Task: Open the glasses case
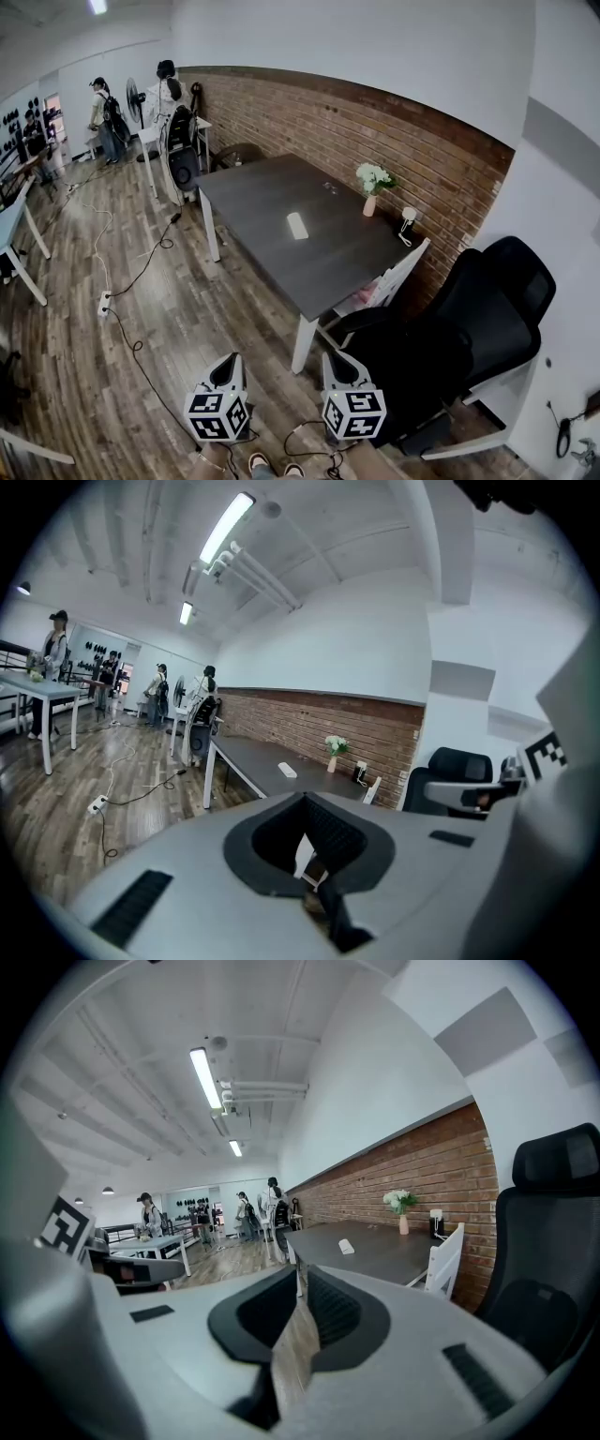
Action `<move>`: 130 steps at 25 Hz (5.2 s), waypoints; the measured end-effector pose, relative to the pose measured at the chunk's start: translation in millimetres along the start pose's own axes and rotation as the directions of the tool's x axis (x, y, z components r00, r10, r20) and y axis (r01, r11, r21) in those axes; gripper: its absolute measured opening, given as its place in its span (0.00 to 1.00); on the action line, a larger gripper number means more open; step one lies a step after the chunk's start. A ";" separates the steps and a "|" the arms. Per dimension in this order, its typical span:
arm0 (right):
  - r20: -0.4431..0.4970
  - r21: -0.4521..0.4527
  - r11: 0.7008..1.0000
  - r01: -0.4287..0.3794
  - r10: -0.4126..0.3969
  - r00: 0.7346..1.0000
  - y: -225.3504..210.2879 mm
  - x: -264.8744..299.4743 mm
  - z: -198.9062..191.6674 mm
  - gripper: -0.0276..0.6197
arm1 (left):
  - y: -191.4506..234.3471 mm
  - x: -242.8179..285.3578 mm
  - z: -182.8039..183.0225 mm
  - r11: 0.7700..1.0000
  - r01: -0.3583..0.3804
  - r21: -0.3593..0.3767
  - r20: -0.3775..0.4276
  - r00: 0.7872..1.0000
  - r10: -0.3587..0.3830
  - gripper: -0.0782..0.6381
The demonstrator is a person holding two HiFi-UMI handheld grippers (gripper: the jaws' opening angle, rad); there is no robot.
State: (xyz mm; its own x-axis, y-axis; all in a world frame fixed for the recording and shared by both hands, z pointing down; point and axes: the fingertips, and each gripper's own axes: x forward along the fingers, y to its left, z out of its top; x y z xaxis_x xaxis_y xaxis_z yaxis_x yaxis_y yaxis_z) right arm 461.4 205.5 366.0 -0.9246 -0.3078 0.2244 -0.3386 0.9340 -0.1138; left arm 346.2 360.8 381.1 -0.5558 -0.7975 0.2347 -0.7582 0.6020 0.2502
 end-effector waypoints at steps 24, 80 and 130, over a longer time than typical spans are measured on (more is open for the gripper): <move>-0.056 0.004 0.995 0.098 -0.098 0.994 23.6 68.0 -15.4 0.25 | 96.6 28.8 16.1 0.999 -0.028 -0.034 -0.002 1.000 0.028 0.10; -0.128 0.095 0.926 0.365 -0.352 0.927 -148.3 565.8 79.5 0.22 | 233.9 605.7 177.1 0.970 0.236 0.060 -0.150 0.963 -0.225 0.10; -0.390 0.209 0.628 0.750 -0.650 0.653 -210.9 650.1 11.7 0.25 | 186.6 827.0 87.4 0.744 0.668 0.027 -0.577 0.618 -0.534 0.10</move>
State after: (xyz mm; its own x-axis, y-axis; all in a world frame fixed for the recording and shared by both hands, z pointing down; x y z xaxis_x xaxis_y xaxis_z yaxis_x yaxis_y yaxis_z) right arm -70.3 -193.7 524.6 -0.3153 -0.7370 0.5978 -0.9424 0.3173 -0.1059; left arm -284.6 -189.8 539.7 0.2580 -0.7920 0.5533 -0.9444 -0.0859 0.3174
